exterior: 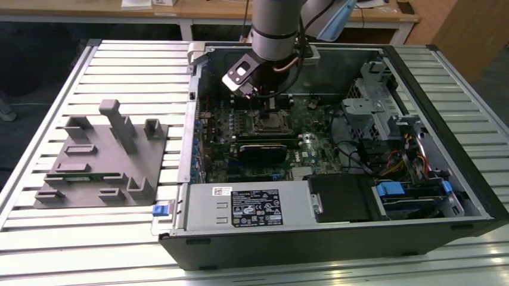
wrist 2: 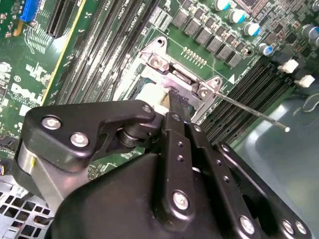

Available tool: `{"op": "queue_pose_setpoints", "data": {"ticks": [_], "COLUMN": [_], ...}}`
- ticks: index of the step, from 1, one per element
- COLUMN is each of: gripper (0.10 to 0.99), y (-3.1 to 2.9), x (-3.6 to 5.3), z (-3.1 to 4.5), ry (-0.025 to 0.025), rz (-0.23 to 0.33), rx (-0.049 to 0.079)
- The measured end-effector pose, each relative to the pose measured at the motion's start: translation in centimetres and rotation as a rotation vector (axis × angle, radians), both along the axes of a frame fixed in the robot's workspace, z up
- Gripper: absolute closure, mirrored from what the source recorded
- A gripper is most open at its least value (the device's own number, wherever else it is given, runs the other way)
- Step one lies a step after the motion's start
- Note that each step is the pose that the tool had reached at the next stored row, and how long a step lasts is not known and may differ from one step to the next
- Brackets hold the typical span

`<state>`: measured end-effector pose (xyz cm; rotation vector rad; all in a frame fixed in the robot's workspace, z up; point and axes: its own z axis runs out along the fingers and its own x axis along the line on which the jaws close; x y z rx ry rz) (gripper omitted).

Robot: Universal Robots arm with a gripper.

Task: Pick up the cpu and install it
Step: 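Close the cpu cover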

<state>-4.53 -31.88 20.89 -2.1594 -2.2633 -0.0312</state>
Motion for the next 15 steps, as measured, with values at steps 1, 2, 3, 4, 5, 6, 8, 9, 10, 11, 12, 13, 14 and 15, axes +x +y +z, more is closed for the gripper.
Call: {"op": "queue_pose_setpoints", "data": {"ticks": [1,2,3,4,5,6,8,9,10,11,12,13,14,15], "gripper": [0.969,0.969,0.969,0.969,0.969,0.969,0.969,0.969,0.969,0.969,0.969,0.969,0.969,0.969], "y": [0.00,-0.01,-0.01,0.00,0.00,0.00,0.00,0.00,0.00,-0.01,0.00,0.00,-0.01,0.00], "x": [0.12,0.20,0.28,0.36,0.47,0.58,0.83,0.95,1.07,1.17,1.28,1.38,1.48,1.53], "z": [0.00,0.00,-0.01,-0.01,0.00,0.00,-0.01,-0.01,-0.01,-0.01,-0.01,-0.01,-0.01,-0.01], "ry": [0.0000,0.0000,0.0000,0.0000,0.0001,0.0001,0.0001,0.0000,0.0000,0.0000,0.0000,0.0000,0.0000,0.0000], "rz": [-0.001,-0.001,-0.001,-0.001,-0.001,-0.001,-0.001,-0.001,-0.001,-0.001,-0.001,-0.001,-0.001,-0.001], "rx": [0.000,0.000,0.000,0.000,0.000,0.000,0.000,0.000,0.000,0.000,0.000,0.000,0.000,0.000]}}
